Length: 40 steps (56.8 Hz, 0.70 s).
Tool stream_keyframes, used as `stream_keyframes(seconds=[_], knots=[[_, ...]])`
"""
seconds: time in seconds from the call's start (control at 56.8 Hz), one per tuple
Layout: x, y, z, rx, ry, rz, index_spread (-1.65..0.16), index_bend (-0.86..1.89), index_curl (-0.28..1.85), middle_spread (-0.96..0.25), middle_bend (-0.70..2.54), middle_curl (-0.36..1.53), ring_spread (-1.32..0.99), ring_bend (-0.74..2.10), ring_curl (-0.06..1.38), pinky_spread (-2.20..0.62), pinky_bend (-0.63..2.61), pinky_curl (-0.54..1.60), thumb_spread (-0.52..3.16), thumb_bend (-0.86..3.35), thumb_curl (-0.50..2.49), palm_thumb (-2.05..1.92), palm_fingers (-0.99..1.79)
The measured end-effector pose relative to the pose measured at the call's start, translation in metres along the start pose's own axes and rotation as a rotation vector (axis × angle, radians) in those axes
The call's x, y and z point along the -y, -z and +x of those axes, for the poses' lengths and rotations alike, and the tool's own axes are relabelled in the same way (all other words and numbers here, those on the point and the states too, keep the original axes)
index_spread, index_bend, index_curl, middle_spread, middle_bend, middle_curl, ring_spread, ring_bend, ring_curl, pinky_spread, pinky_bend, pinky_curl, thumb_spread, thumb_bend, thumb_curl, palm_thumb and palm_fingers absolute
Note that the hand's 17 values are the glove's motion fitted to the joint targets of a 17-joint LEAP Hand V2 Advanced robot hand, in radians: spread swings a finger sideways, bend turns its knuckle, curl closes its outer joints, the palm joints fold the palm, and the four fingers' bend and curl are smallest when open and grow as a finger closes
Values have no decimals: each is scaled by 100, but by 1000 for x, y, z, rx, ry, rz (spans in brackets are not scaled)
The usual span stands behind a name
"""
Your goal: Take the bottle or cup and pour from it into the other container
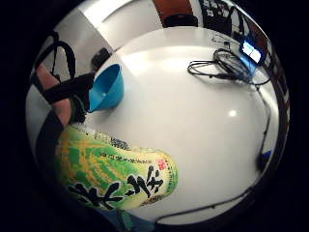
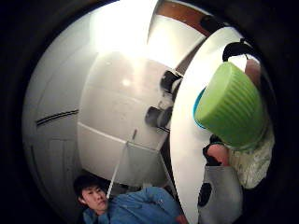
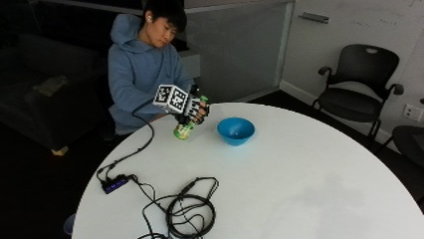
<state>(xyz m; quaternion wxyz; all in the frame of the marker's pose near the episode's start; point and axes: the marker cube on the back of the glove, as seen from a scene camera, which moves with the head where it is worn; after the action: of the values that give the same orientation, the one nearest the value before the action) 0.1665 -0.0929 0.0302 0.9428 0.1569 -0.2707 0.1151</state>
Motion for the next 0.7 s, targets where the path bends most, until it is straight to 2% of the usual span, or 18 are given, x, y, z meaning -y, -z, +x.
stream_keyframes(seconds=[0.282,0.458,0.634,0.704], knots=[[55,-14,-40,-512,-115,-398,-9,19,49,-3,34,50,-18,49,45,-16,54,34,21,-4,67,105,124],[81,-35,-53,-931,-209,-595,-9,18,50,-3,34,50,-18,49,46,-16,54,35,20,-4,68,105,124],[95,-55,-61,-1129,-304,-783,-10,18,51,-4,34,51,-19,49,46,-17,53,36,20,-4,69,104,124],[99,-53,-60,-1211,-208,-909,-10,18,51,-4,34,51,-19,49,46,-17,53,36,20,-4,69,103,124]])
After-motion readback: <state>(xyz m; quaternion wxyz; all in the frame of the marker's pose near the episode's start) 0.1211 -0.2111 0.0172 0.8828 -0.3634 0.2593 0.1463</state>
